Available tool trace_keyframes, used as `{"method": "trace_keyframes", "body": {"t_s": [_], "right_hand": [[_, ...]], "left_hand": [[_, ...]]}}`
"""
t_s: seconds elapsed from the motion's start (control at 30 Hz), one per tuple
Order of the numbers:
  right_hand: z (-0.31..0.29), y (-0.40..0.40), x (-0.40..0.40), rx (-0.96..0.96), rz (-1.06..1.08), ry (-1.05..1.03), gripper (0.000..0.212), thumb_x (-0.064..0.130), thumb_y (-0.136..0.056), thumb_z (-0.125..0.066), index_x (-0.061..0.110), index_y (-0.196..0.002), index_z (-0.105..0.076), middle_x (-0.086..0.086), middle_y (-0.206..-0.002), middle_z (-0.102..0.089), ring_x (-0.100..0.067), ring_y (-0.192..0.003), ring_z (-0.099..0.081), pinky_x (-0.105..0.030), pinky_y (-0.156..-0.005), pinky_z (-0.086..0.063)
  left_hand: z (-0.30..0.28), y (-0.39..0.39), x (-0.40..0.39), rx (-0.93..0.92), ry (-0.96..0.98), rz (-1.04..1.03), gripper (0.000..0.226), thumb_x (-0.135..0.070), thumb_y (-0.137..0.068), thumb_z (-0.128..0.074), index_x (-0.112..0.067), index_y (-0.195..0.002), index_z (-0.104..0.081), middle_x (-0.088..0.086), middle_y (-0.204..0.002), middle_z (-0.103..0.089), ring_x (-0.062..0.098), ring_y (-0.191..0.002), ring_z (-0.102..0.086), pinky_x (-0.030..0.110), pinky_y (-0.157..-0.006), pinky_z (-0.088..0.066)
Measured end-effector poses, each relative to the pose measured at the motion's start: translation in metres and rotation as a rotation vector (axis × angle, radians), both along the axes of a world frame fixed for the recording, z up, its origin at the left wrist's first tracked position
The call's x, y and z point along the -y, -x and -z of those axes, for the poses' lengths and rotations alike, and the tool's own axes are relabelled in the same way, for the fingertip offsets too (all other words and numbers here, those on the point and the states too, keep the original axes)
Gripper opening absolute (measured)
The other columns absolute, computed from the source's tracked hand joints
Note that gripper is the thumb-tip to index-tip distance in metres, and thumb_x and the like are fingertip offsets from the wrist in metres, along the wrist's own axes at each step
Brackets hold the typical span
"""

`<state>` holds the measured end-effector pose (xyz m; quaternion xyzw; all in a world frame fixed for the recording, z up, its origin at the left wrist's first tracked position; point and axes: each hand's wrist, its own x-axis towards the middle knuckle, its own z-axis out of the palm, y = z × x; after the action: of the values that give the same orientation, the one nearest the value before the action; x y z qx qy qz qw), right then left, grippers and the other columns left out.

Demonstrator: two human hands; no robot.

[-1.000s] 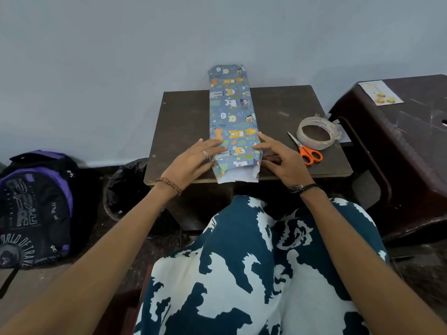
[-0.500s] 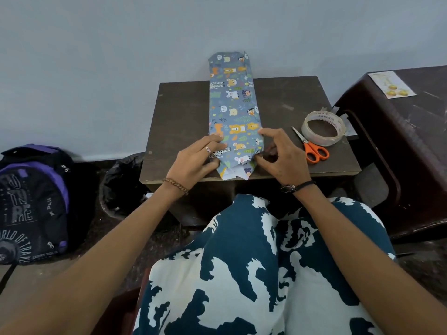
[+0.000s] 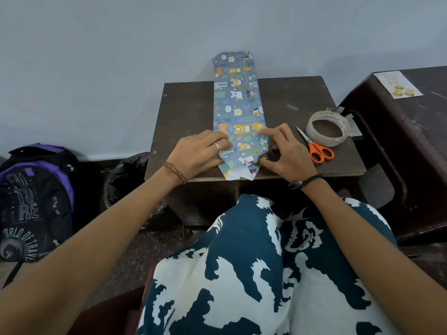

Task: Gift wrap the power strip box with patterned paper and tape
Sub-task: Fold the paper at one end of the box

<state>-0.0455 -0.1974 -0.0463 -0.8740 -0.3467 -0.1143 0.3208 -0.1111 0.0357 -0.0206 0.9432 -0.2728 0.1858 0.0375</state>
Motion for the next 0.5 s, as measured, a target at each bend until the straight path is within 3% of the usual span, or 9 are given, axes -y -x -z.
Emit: {"method": "trace_keyframes", "body": {"t_s": [0.07, 0.2, 0.27, 0.37, 0.43, 0.5], "right_hand": [[0.0, 0.0, -0.001, -0.028, 0.001, -0.008, 0.054, 0.025, -0.069, -0.076, 0.015, -0.117, -0.055, -0.006, -0.104, -0.048, -0.007, -0.077, -0.05, -0.037, -0.056, -0.052], [0.001, 0.005, -0.007, 0.063, 0.069, 0.03, 0.046, 0.025, -0.07, -0.076, 0.007, -0.108, -0.058, -0.012, -0.101, -0.052, -0.023, -0.071, -0.056, -0.031, -0.046, -0.045], [0.004, 0.008, -0.01, 0.124, 0.086, 0.037, 0.043, 0.024, -0.07, -0.075, 0.005, -0.104, -0.059, -0.014, -0.097, -0.054, -0.027, -0.069, -0.057, -0.028, -0.044, -0.041], [0.006, 0.01, -0.011, 0.206, 0.096, 0.018, 0.039, 0.024, -0.07, -0.074, 0.003, -0.1, -0.06, -0.013, -0.092, -0.057, -0.026, -0.072, -0.059, -0.028, -0.045, -0.044], [0.008, 0.01, -0.01, 0.275, 0.117, 0.025, 0.037, 0.025, -0.07, -0.074, 0.004, -0.097, -0.061, -0.012, -0.09, -0.06, -0.028, -0.077, -0.059, -0.031, -0.054, -0.048], [0.01, 0.01, -0.01, 0.332, 0.146, 0.056, 0.033, 0.025, -0.07, -0.074, 0.006, -0.095, -0.063, -0.011, -0.094, -0.062, -0.03, -0.085, -0.059, -0.035, -0.068, -0.048]], "left_hand": [[0.001, 0.0, 0.003, -0.017, 0.004, -0.029, 0.029, -0.014, -0.069, -0.077, -0.008, -0.097, -0.067, 0.009, -0.101, -0.067, 0.025, -0.084, -0.066, 0.025, -0.045, -0.047], [0.007, 0.002, 0.012, 0.023, -0.001, -0.065, 0.026, -0.022, -0.076, -0.052, -0.015, -0.101, -0.047, 0.01, -0.098, -0.064, 0.027, -0.078, -0.061, 0.025, -0.041, -0.044], [0.01, 0.003, 0.014, 0.042, -0.011, -0.09, 0.029, -0.02, -0.075, -0.057, -0.016, -0.099, -0.043, 0.009, -0.095, -0.064, 0.026, -0.077, -0.06, 0.026, -0.044, -0.043], [0.011, 0.004, 0.017, 0.086, -0.043, -0.102, 0.035, -0.013, -0.065, -0.078, -0.009, -0.094, -0.059, 0.009, -0.091, -0.066, 0.026, -0.075, -0.063, 0.028, -0.055, -0.049], [0.01, 0.003, 0.018, 0.123, -0.083, -0.069, 0.025, -0.013, -0.066, -0.075, -0.003, -0.087, -0.066, 0.012, -0.087, -0.067, 0.027, -0.076, -0.066, 0.034, -0.072, -0.054], [0.01, 0.002, 0.018, 0.14, -0.083, -0.035, 0.023, -0.011, -0.067, -0.072, 0.0, -0.086, -0.066, 0.015, -0.085, -0.066, 0.03, -0.077, -0.067, 0.04, -0.077, -0.054]]}}
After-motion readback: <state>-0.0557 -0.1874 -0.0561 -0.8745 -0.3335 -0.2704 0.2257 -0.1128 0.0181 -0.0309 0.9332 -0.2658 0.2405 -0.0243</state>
